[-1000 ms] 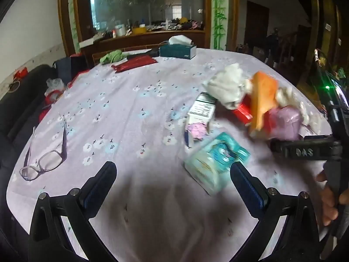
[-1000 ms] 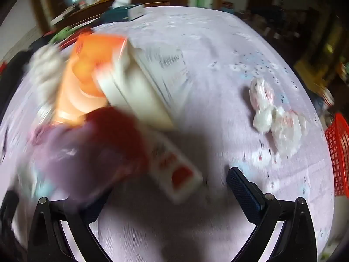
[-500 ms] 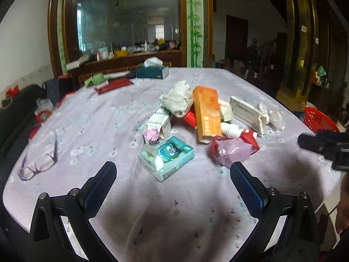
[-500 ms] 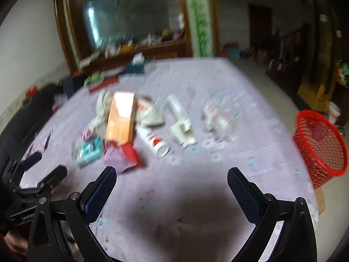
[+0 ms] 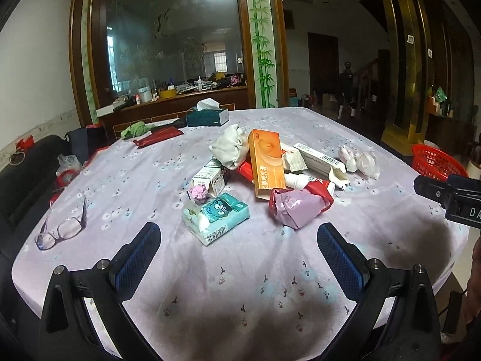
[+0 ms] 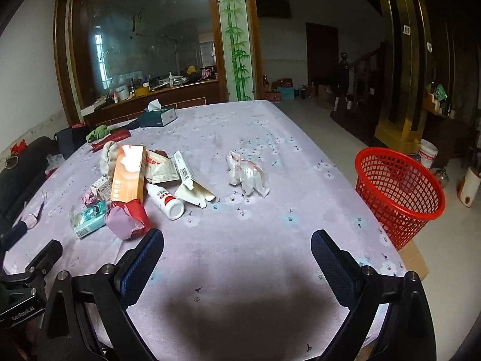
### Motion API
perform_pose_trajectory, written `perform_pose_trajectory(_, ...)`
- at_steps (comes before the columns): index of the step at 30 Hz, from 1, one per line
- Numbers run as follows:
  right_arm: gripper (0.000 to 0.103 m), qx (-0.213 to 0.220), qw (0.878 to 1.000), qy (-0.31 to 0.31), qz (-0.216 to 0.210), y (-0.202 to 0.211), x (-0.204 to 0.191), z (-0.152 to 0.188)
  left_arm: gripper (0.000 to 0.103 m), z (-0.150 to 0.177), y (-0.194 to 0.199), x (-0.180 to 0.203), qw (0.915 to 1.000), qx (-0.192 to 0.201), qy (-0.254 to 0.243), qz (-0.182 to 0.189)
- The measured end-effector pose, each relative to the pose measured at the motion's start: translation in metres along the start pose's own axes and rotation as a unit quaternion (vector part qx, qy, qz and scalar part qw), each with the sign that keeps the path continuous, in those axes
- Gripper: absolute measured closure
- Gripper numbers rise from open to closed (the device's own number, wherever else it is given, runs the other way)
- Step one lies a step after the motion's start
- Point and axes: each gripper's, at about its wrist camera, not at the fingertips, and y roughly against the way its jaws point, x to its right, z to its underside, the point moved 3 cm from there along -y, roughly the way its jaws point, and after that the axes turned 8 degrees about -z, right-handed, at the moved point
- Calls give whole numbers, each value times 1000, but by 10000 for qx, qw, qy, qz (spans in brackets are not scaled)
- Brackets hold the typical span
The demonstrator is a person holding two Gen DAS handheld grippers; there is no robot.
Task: Collect trash
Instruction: 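Move the left tool toward the teal-and-white tissue pack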
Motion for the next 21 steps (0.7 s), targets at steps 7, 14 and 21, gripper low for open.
perform_pose_trajectory(7,3,-52,9998,154,86,-5,-3,4,0,2,-2,1,10000,8,-32,-1)
perform_pose_trajectory(14,3,-104,9997,202,102,-7,-4,7,0,5,-5,4,9999,-54,-102,43)
perform_pose_trajectory(21,3,-136,9996,216,104,-8,-5,8,0,7,-5,5,9998,-80,-136,88)
